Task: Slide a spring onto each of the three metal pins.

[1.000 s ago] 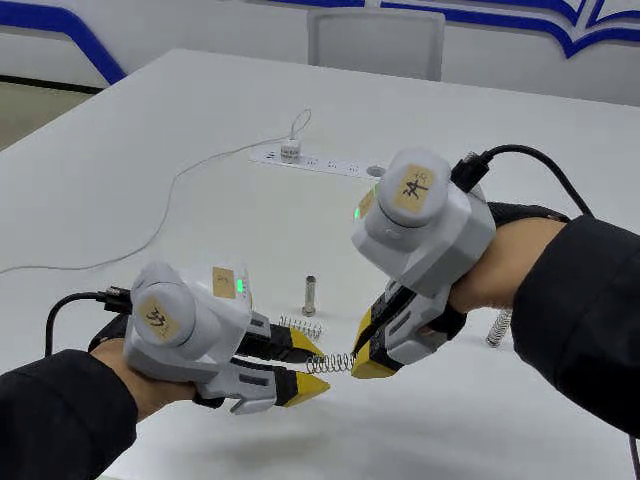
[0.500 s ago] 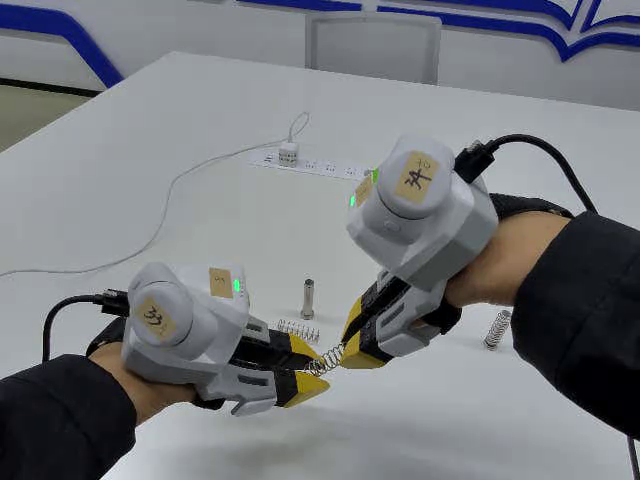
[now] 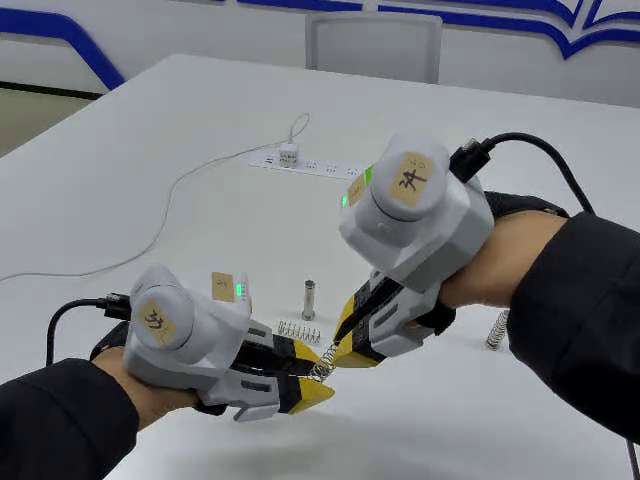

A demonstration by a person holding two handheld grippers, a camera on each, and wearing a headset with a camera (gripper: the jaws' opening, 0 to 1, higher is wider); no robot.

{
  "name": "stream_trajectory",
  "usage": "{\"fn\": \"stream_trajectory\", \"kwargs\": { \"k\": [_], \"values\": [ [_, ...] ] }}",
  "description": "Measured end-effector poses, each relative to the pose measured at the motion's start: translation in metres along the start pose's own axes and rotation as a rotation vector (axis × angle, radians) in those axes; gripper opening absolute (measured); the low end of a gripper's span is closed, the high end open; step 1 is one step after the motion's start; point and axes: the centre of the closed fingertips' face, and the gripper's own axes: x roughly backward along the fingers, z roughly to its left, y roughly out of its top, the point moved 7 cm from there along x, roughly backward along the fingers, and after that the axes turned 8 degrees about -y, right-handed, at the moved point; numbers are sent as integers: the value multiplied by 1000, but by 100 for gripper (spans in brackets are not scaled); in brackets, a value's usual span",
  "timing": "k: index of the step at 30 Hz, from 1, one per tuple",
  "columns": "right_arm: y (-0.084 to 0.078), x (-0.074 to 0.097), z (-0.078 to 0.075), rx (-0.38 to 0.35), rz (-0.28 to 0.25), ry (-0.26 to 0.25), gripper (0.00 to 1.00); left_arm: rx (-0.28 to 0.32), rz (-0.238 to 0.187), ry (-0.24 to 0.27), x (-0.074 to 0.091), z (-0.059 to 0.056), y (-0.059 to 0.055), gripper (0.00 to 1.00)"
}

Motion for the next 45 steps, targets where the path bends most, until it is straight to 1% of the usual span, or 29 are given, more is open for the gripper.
{"fn": "stream_trajectory", "kwargs": {
  "k": [2,6,13,16,21,24,28,29,30,33,36,38,41,45],
  "values": [
    [0,0,-1,0,1,-1,11,9,0,5,1,1,0,14],
    [-2,2,-4,-3,6,-9,11,29,-1,23,3,3,-2,22],
    [-13,15,-22,-29,30,-49,11,80,-28,71,11,12,-4,32],
    [-20,22,-29,-44,44,-74,11,97,-30,86,12,14,-4,37],
    [-33,33,-43,-76,62,-118,11,121,-30,113,15,17,-6,44],
    [-41,41,-55,-81,96,-163,11,138,-38,131,17,20,-7,47],
    [-47,49,-68,-94,116,-190,11,159,-52,145,19,22,-7,49],
    [-51,50,-75,-97,128,-200,11,163,-53,148,19,22,-7,50],
    [-53,51,-79,-95,137,-209,11,166,-53,150,19,23,-7,51],
    [-55,49,-84,-104,145,-212,11,174,-52,152,20,23,-8,52],
    [-56,43,-90,-114,157,-208,11,179,-48,153,19,23,-9,54],
    [-57,39,-97,-95,191,-226,11,182,-46,154,19,23,-9,55],
    [-55,34,-102,-90,208,-226,11,186,-48,160,20,23,-9,56],
    [-56,25,-107,-60,257,-221,11,196,-55,169,22,24,-9,56]
  ]
}}
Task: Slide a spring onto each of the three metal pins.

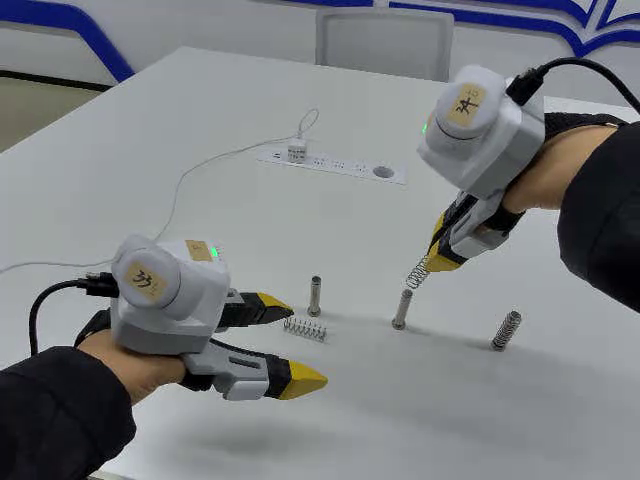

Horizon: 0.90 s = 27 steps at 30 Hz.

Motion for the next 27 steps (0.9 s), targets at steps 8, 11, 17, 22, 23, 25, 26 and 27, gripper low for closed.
{"fn": "stream_trajectory", "kwargs": {
  "k": [8,11,17,22,23,25,26,27],
  "values": [
    [4,-13,4,28,42,34,11,5,-5,2,1,0,-1,57],
    [7,-13,3,32,44,38,11,6,-4,3,1,1,-1,57],
    [9,-12,3,61,81,38,11,5,-6,2,2,1,0,56],
    [9,-14,3,79,108,35,11,6,-13,5,3,1,1,56],
    [9,-14,4,79,107,38,11,6,-13,6,3,2,1,56],
    [10,-16,5,80,111,44,11,6,-13,6,3,2,1,56],
    [10,-18,5,82,115,46,11,7,-13,6,3,2,1,56],
    [10,-20,5,84,121,49,11,6,-13,5,3,2,1,56]
  ]
}}
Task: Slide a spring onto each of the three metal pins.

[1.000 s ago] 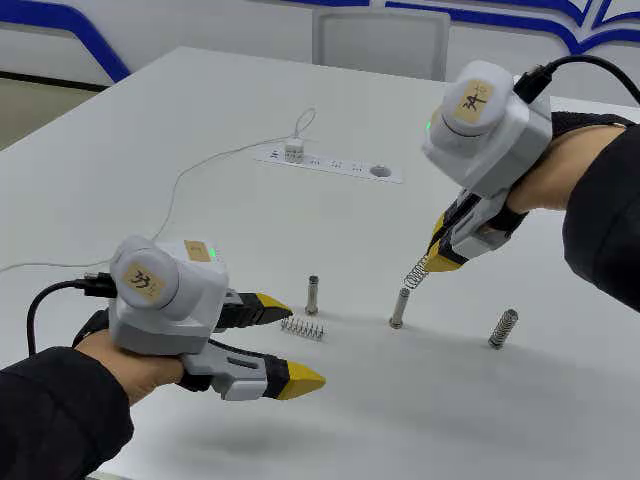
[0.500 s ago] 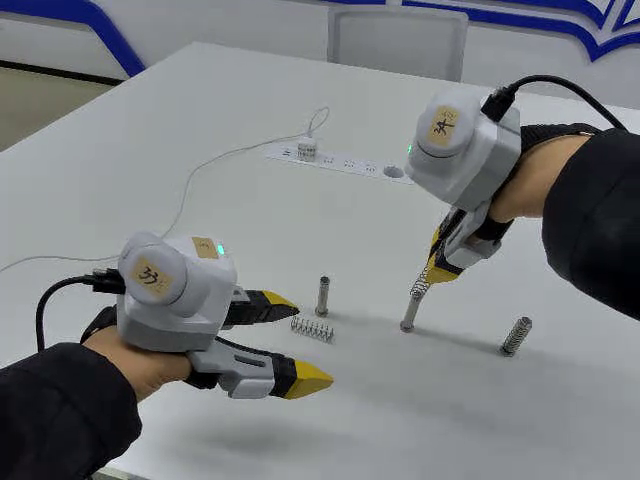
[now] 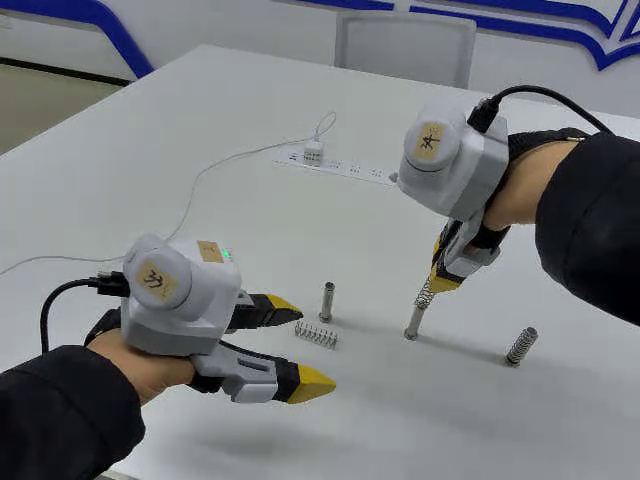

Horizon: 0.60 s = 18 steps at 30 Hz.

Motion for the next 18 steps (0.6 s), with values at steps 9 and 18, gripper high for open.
{"fn": "stream_trajectory", "kwargs": {
  "k": [9,18],
  "values": [
    [0,-19,2,0,35,17,11,3,0,2,0,1,0,56],
    [-2,-41,5,-13,66,36,12,7,3,6,0,2,-1,56]
  ]
}}
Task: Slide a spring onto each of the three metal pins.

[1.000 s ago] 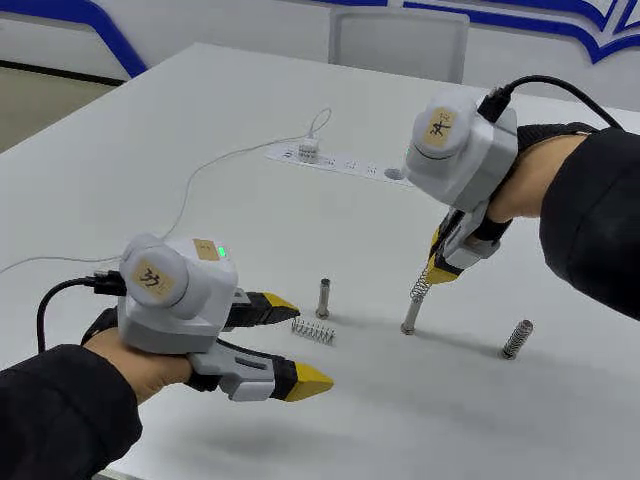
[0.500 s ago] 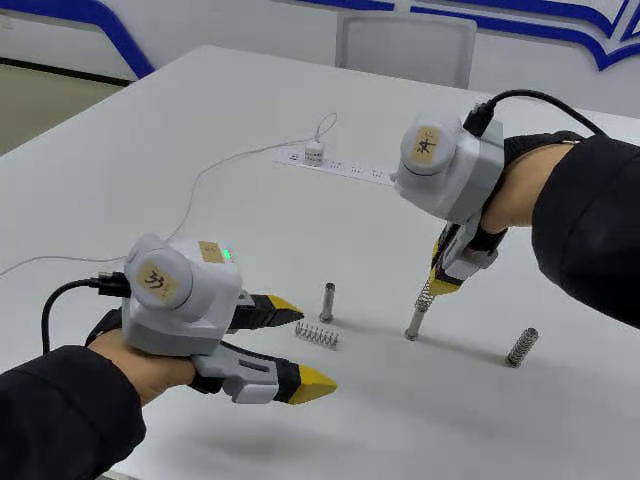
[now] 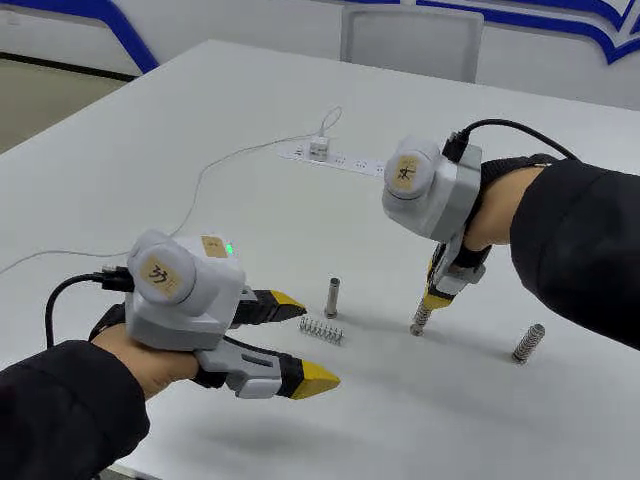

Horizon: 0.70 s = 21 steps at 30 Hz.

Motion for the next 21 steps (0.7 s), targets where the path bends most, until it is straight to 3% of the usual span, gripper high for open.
{"fn": "stream_trajectory", "kwargs": {
  "k": [5,21],
  "values": [
    [-2,-10,1,-1,7,8,12,3,-2,3,1,1,0,56],
    [-5,-4,-1,3,-27,-8,18,-1,0,0,0,0,0,56]
  ]
}}
